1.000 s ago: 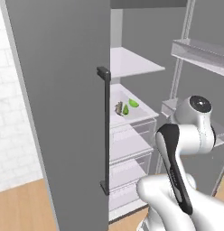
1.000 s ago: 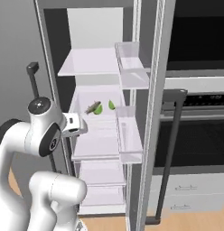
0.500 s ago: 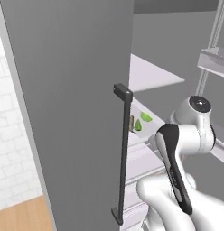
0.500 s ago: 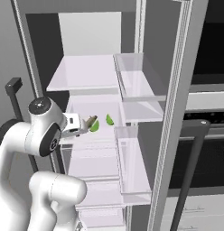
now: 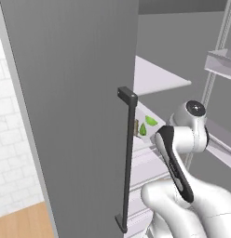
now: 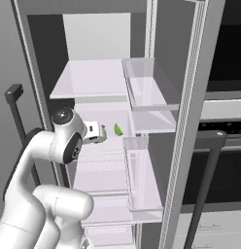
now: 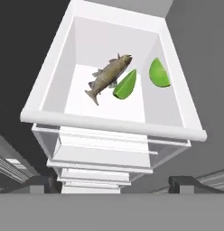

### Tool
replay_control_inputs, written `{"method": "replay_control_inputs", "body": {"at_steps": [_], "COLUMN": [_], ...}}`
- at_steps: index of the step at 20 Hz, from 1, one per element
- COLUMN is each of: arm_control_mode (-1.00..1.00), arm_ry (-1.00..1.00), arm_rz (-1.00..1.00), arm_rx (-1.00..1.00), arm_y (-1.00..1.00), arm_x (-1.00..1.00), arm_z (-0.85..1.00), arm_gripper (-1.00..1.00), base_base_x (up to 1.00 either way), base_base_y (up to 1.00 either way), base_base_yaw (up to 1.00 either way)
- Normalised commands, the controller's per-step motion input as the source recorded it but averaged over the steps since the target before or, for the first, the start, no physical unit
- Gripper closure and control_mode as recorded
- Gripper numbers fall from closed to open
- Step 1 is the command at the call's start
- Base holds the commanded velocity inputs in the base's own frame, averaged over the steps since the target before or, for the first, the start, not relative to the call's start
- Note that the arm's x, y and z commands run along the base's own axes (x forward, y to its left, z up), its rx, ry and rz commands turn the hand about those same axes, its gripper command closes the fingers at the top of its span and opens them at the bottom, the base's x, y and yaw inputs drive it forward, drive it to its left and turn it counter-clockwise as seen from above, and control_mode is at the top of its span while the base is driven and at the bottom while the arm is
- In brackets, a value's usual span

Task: Place one lemon wedge and one fish in each tupperware on the nearby counter, to pack two identical lunches.

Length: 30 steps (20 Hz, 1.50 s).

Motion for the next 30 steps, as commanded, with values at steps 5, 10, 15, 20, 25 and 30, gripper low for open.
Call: {"method": "replay_control_inputs", "body": {"at_steps": [5,10,15,20,25,30], "arm_control_mode": [-1.00,-1.00,-1.00,-1.00,-1.00,-1.00], "arm_ry": [0.00,0.08,0.16,0.14,0.07,0.06], "arm_rz": [-0.23,-0.14,0.00,0.00,0.00,0.00], "arm_rx": [0.09,0.16,0.04,0.01,0.00,0.00], "arm_y": [-0.02,0.00,0.00,0.00,0.00,0.00], "arm_x": [0.92,0.78,0.57,0.52,0.45,0.40], "arm_z": [-0.33,-0.04,-0.24,-0.37,-0.40,-0.42], "arm_gripper": [-1.00,-1.00,-1.00,-1.00,-1.00,-1.00], "base_base_x": [0.00,0.00,0.00,0.00,0.00,0.00], "base_base_y": [0.00,0.00,0.00,0.00,0.00,0.00], "base_base_yaw": [0.00,0.00,0.00,0.00,0.00,0.00]}}
